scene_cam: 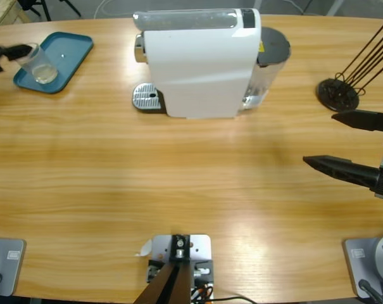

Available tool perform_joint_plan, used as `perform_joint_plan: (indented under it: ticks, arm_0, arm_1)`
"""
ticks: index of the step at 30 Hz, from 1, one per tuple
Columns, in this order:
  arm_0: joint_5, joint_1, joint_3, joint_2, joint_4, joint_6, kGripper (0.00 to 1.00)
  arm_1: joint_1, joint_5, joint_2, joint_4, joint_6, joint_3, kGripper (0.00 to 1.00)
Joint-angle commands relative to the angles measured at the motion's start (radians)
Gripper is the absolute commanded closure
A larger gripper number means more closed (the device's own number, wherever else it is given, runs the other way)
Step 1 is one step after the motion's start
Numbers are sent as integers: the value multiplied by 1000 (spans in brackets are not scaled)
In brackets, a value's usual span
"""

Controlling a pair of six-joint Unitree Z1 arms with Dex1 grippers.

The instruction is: Pour coffee

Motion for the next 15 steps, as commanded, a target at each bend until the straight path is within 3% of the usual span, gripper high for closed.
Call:
perform_joint_plan:
  ticks: [1, 5, 9, 15]
  arm_0:
    - [12, -155, -159, -439, 518, -14, 0]
    - [14, -450, -159, -517, 706, -18, 0]
    - [65, -672, -61, -511, 698, -15, 0]
    - [112, -715, 21, -475, 672, 3, 9]
  arm_1:
    - [-8, -3, -19, -8, 12, 33, 0]
    - [-8, -4, -15, -8, 14, 33, 0]
    - [-8, -1, -21, -8, 15, 34, 0]
    - [-8, -1, -18, -8, 18, 34, 0]
